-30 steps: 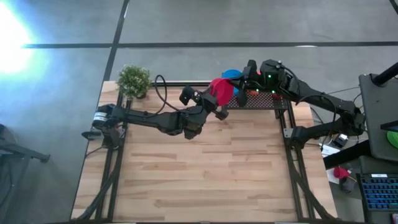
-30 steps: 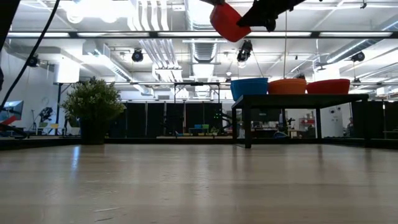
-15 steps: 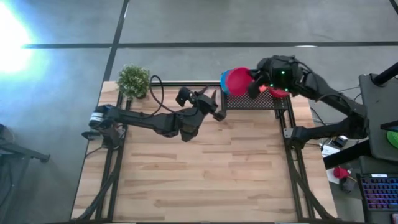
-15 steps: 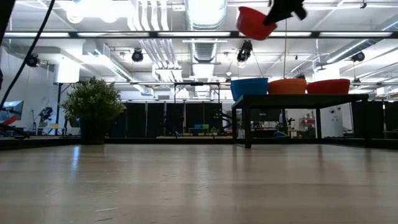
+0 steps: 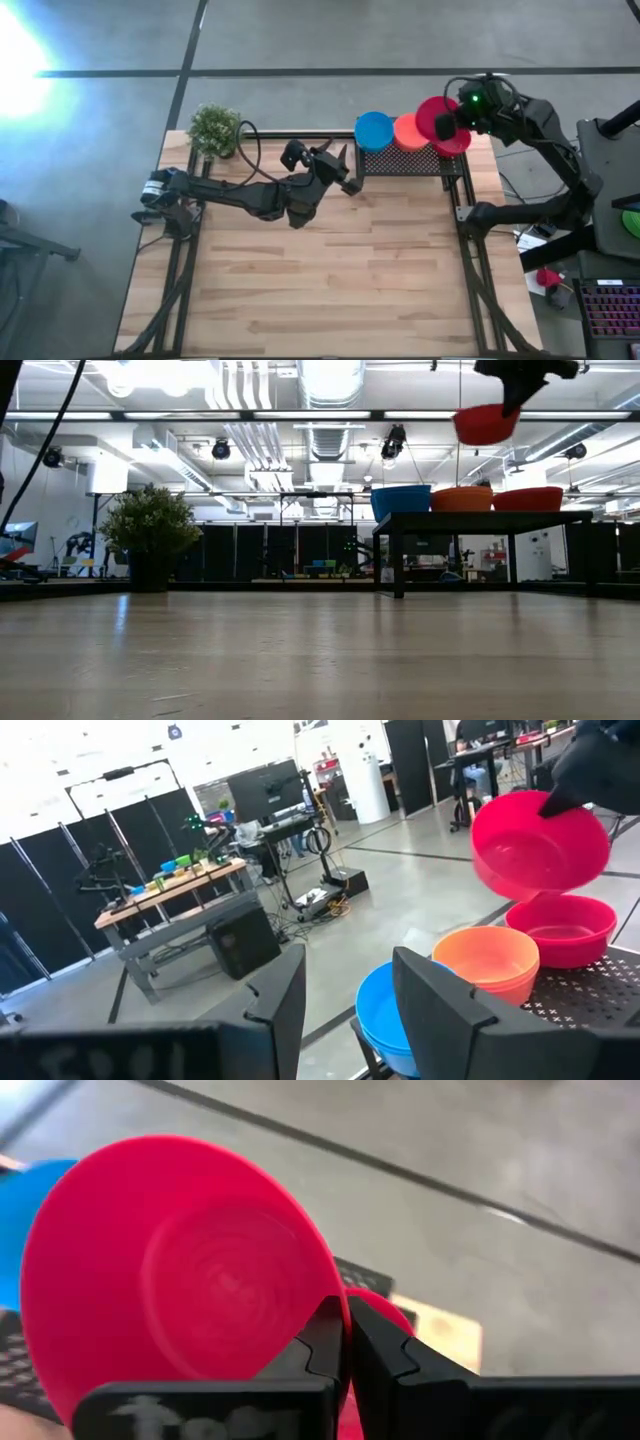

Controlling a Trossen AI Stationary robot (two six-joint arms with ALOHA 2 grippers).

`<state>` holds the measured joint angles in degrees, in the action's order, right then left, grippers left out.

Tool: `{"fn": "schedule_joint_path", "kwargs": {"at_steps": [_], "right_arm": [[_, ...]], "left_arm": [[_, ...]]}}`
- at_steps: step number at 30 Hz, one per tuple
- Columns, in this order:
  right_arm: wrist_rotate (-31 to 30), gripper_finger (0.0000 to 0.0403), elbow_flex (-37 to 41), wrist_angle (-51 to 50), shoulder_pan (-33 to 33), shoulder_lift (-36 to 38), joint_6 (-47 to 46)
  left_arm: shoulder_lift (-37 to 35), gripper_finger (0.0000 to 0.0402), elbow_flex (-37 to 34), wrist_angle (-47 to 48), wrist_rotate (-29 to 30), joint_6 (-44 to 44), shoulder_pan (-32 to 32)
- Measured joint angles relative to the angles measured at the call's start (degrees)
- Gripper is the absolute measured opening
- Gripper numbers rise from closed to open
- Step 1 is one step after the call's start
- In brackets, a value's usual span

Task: Pick & Place Mini bowls
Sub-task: Stack the red bowl on the red bowl

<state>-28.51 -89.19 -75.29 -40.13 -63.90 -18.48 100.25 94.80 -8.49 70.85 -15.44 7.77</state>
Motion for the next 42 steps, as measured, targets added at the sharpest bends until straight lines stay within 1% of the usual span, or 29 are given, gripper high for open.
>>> {"fn": "schedule_joint_path", "kwargs": {"at_steps": [9,15,18,22,25,28,34,42], "right_arm": [[-0.37,0.0008,1.68,-5.09,-9.33,-0.07,0.06],[-1.74,0.0008,3.14,-4.92,-12.31,-0.07,0.11],[-3.37,0.0008,5.46,-4.56,-12.79,-0.07,-0.82],[-5.86,0.0008,9.36,-1.28,-12.83,-0.07,-0.55],[-5.75,0.0008,11.18,1.15,-12.82,0.0,-0.76],[-7.1,0.0008,12.68,1.31,-12.82,-0.02,-0.55],[-7.06,0.0008,15.5,1.42,-13.23,0.01,-0.54],[-6.01,0.0008,16.94,1.97,-13.67,0.0,-0.41]], "left_arm": [[0.0,0.0146,0.0,-0.01,-0.07,-0.02,0.0],[0.0,0.0146,0.0,0.0,-0.09,-0.05,0.0],[0.0,0.0146,-0.02,0.0,-0.11,-0.04,0.0],[-0.01,0.0146,-0.02,0.0,-0.21,-0.05,0.0],[0.0,0.0146,-0.02,0.0,-0.31,-0.06,0.0],[0.0,0.0146,-0.02,0.0,-0.33,-0.05,0.0],[0.0,0.0146,-0.02,0.15,-0.37,-0.05,0.0],[0.0,0.0146,-0.02,0.17,-0.39,-0.05,0.0]]}}
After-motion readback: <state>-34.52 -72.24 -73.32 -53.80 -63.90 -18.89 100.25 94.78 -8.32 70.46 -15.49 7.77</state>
